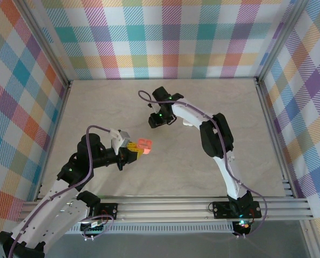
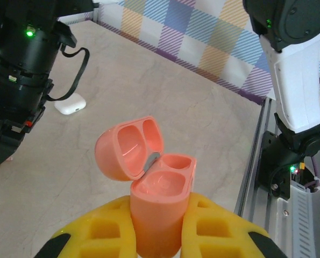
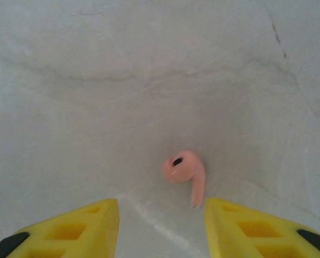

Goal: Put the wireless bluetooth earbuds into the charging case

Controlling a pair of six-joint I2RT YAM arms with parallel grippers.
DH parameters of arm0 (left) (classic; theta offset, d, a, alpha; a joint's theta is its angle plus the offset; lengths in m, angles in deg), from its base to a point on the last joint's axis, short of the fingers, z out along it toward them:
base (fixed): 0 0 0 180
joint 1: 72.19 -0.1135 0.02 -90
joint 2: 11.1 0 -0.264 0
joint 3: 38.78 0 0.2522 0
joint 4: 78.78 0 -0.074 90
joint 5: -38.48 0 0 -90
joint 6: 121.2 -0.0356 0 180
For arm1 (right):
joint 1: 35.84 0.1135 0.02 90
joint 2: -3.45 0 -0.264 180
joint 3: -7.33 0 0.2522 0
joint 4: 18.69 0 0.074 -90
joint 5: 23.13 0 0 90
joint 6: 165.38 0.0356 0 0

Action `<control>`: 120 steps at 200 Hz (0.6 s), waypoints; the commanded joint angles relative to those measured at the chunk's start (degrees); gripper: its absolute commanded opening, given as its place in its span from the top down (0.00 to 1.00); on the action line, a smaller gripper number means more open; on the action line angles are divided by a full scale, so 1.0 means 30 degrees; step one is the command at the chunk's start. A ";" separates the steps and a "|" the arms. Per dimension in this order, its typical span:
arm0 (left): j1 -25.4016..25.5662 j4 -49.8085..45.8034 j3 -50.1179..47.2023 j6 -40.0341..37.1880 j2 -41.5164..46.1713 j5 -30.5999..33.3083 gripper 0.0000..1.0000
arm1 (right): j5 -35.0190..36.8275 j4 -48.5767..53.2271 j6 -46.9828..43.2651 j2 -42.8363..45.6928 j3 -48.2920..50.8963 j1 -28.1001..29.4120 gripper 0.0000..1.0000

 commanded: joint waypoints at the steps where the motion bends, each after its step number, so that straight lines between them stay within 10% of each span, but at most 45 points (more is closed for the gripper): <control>1: 0.0091 0.0225 -0.0328 0.0236 0.0419 0.0234 1.00 | 0.1159 0.1848 -0.0890 -0.0743 -0.1717 0.0275 0.54; 120: 0.0121 0.0433 -0.0565 0.0414 0.0633 0.0643 1.00 | 0.1479 0.3020 -0.1559 -0.3098 -0.3871 0.0610 0.63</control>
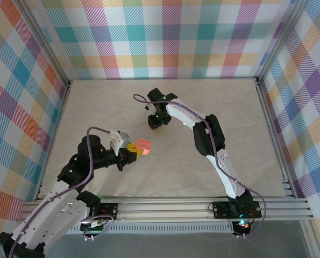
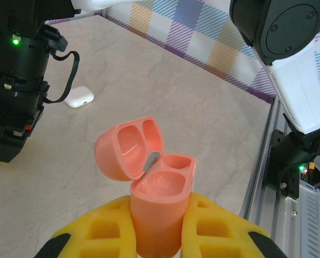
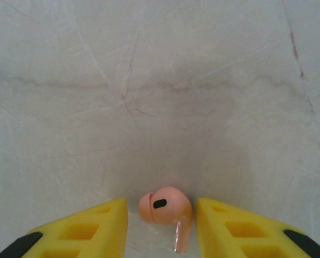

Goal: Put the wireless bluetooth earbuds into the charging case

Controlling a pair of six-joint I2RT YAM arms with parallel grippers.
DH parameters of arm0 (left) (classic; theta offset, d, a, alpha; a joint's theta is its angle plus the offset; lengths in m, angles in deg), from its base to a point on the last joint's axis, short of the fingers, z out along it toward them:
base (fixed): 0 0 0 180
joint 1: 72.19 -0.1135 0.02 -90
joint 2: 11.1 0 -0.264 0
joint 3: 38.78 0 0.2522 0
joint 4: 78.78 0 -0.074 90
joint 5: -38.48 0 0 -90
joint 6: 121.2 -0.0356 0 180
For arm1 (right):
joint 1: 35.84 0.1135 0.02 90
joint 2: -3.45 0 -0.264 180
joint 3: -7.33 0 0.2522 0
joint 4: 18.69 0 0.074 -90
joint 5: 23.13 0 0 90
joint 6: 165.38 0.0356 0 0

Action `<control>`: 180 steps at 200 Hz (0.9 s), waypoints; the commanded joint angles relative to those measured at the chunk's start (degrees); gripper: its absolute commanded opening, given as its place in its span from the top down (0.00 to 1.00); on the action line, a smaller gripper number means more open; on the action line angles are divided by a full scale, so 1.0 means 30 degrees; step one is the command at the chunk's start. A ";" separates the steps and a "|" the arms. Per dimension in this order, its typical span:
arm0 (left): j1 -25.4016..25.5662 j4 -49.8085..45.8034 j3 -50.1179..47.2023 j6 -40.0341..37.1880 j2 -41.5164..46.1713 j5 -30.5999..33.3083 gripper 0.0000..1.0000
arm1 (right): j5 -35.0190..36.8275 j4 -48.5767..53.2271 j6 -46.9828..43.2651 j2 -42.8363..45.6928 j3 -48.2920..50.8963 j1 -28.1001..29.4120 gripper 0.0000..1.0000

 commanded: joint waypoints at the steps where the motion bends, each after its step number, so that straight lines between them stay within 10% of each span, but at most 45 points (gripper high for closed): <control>1: 0.0121 0.0485 -0.0136 0.0315 0.0339 0.0083 1.00 | 0.0026 0.0856 -0.0235 -0.0596 -0.0516 0.0151 0.63; 87: 0.0120 0.0398 -0.0253 0.0799 0.0672 0.0231 1.00 | 0.2177 0.1746 0.2708 0.1566 0.1452 0.0137 0.75; 180: 0.0120 0.0554 -0.0458 0.1526 0.0767 0.0034 1.00 | 0.1779 -0.2348 0.9714 0.9050 1.3382 0.0461 0.77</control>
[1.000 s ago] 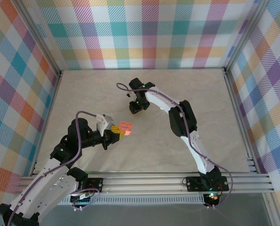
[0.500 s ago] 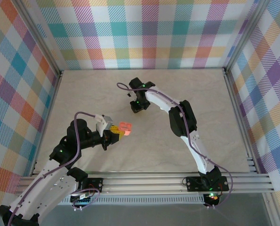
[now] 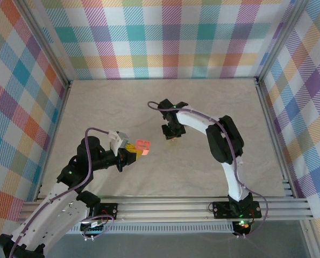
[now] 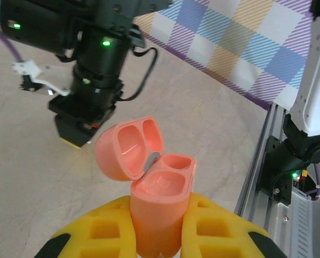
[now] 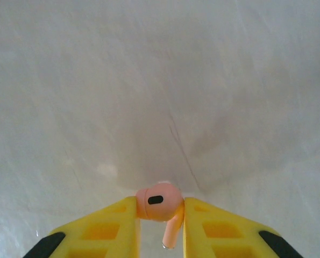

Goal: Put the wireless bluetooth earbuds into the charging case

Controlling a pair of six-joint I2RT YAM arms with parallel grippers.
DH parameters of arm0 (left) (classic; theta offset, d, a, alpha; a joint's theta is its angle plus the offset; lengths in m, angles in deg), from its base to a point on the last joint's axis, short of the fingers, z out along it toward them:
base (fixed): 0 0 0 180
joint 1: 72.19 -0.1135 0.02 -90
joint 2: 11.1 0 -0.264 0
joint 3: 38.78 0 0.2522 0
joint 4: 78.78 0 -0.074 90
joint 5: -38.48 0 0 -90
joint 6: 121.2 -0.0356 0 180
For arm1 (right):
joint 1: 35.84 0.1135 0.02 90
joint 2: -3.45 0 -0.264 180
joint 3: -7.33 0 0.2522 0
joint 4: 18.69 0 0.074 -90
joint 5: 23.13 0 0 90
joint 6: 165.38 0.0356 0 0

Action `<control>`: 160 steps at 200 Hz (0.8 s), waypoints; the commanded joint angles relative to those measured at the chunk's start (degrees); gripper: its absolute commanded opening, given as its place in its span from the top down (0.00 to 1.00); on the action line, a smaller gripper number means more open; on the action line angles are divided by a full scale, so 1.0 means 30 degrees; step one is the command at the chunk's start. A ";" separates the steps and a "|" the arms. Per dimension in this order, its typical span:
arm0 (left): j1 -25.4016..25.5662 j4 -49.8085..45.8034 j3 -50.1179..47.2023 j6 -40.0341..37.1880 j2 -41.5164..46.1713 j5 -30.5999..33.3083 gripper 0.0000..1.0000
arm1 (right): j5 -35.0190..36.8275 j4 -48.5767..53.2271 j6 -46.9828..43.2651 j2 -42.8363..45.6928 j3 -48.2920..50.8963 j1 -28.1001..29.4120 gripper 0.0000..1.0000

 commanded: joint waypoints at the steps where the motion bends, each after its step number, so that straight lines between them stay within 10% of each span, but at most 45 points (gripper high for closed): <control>1: 0.0120 0.0535 -0.0188 0.0254 0.0345 -0.0079 1.00 | -0.0504 -0.1429 0.2513 0.1806 0.2170 0.0351 0.77; 160: 0.0120 0.0065 0.0163 -0.0486 0.0085 0.0487 1.00 | -0.0560 0.1558 -0.1947 0.0897 -0.0104 0.0432 0.52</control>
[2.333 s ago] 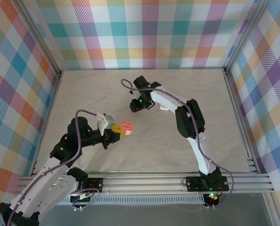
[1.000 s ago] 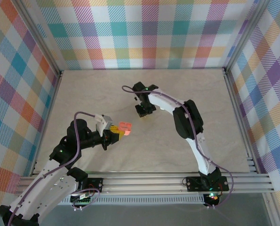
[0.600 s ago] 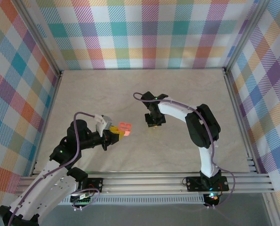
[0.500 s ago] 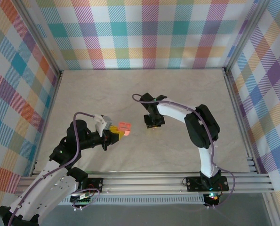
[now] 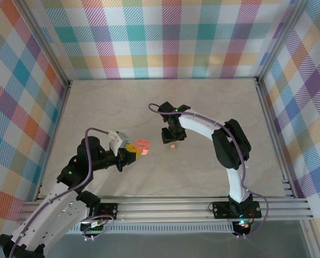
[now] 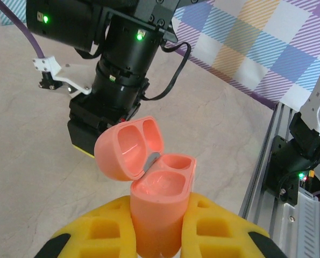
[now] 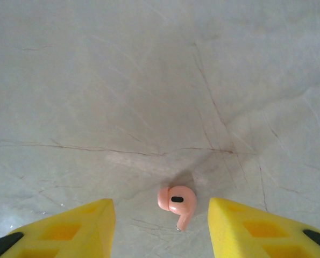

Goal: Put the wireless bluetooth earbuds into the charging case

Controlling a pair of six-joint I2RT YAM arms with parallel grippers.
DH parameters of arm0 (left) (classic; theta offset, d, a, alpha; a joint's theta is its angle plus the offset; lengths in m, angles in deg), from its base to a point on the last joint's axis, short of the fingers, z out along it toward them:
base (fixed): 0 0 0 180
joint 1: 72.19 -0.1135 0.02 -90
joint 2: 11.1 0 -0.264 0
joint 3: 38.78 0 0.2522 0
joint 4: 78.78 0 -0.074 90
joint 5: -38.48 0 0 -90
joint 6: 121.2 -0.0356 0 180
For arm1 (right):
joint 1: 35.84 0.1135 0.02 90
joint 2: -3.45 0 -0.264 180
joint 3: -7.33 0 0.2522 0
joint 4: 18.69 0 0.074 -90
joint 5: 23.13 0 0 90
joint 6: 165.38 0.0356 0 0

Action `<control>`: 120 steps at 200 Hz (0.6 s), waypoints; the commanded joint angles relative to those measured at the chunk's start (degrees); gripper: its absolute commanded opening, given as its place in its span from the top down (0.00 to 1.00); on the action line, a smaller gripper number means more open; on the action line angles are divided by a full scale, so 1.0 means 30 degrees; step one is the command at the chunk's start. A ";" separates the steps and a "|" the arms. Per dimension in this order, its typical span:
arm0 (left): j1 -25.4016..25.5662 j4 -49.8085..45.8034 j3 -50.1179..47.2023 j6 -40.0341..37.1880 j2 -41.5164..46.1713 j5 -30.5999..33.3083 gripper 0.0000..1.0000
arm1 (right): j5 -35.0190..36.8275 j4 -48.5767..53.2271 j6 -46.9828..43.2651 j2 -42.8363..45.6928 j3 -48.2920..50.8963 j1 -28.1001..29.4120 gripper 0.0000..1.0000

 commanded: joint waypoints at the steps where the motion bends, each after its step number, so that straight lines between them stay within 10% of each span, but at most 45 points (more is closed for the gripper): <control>1: 0.0120 0.0202 0.0163 -0.0247 0.0054 0.0138 1.00 | 0.0002 0.1513 -0.1989 -0.0685 -0.1068 -0.0174 0.52; 120: 0.0120 0.0493 -0.0045 -0.0078 -0.0211 0.0737 1.00 | -0.0010 0.2184 -0.3305 -0.1717 -0.1113 -0.0131 0.53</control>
